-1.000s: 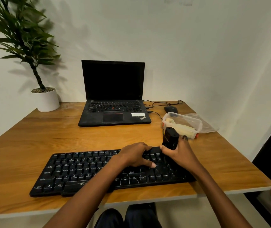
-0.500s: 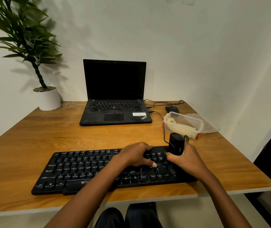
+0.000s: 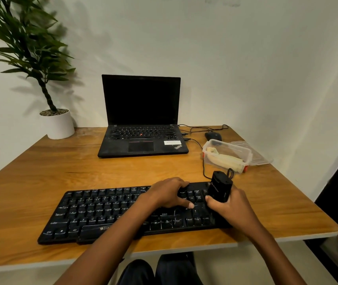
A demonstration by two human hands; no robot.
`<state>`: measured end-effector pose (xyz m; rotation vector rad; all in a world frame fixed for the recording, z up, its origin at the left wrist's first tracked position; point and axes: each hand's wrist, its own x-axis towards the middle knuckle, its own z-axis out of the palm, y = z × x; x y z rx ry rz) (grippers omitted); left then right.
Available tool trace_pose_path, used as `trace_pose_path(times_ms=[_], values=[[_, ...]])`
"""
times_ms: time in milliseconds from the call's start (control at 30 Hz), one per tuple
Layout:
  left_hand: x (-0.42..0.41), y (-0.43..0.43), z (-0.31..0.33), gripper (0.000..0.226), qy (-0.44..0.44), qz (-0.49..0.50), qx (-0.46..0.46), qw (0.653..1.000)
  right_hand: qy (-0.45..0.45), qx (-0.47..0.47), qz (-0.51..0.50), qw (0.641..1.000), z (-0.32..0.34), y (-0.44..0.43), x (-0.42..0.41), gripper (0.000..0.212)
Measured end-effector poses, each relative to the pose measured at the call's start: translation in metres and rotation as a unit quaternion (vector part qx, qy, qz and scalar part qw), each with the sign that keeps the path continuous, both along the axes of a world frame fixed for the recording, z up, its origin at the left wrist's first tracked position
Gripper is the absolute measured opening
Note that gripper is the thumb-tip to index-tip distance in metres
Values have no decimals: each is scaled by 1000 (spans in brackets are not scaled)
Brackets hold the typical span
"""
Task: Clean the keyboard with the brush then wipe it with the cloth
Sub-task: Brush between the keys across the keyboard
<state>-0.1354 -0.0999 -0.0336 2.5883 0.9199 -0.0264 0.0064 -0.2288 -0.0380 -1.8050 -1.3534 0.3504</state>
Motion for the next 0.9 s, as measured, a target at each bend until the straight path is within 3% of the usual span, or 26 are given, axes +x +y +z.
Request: trace_pose_path(times_ms=[167, 500, 700, 900], values=[[-1, 0, 1, 80, -7, 0, -1, 1000, 15, -29, 23, 999, 8, -6, 0, 23], [0, -2, 2, 79, 8, 0, 7, 1000, -83, 65, -64, 992, 1, 61, -5, 45], [-1, -1, 1, 77, -9, 0, 9, 1000, -44, 42, -67, 996, -3, 19, -16, 28], [-1, 0, -1, 80, -11, -2, 10, 1000, -8, -30, -42, 999, 3, 0, -14, 24]])
